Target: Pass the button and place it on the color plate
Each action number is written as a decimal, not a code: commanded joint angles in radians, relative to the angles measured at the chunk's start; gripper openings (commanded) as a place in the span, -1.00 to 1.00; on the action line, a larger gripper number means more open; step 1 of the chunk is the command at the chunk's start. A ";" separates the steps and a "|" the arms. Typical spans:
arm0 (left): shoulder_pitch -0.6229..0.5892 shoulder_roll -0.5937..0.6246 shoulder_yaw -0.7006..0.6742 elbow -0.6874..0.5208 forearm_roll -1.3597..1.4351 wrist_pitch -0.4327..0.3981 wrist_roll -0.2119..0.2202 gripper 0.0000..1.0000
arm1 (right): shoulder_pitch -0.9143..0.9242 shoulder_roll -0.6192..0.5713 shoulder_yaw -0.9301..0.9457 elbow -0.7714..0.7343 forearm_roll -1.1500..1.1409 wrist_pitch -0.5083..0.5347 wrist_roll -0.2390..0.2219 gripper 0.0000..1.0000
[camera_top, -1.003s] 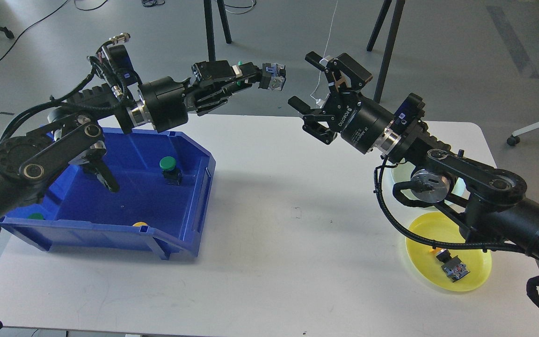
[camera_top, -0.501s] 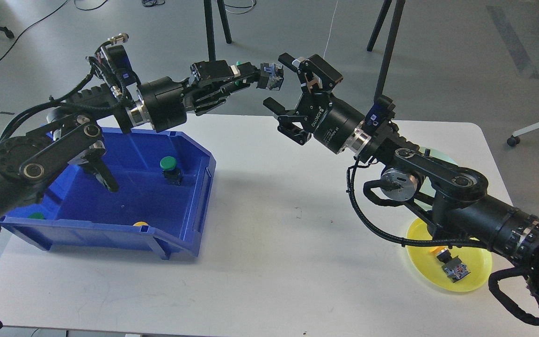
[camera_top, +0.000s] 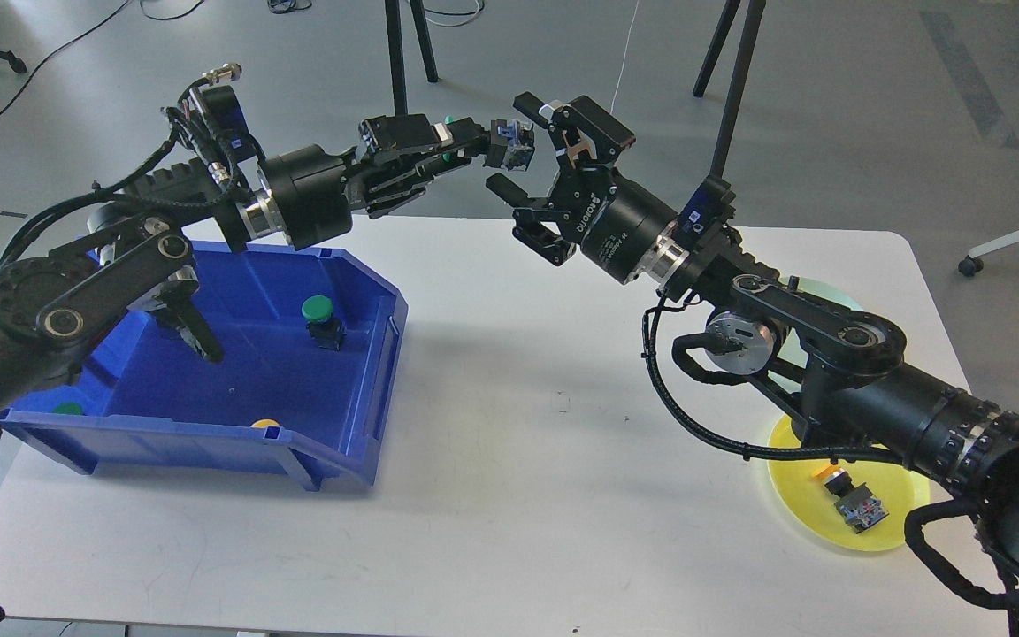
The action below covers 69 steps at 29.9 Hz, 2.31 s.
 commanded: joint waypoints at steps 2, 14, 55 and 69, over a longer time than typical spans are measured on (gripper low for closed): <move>0.000 0.000 0.000 0.001 0.000 0.000 0.000 -0.63 | -0.001 0.002 0.000 0.000 0.000 -0.001 0.000 0.68; 0.000 0.000 0.000 0.001 0.000 0.000 0.000 -0.61 | -0.001 0.000 0.000 0.001 0.000 -0.004 0.000 -0.62; 0.002 -0.015 0.000 0.036 -0.080 0.000 0.000 0.51 | -0.394 -0.319 0.373 0.027 0.030 -0.413 -0.162 -0.92; 0.002 -0.017 0.000 0.036 -0.080 0.000 0.000 0.51 | -0.388 -0.272 0.370 -0.127 0.460 -0.519 -0.406 -0.86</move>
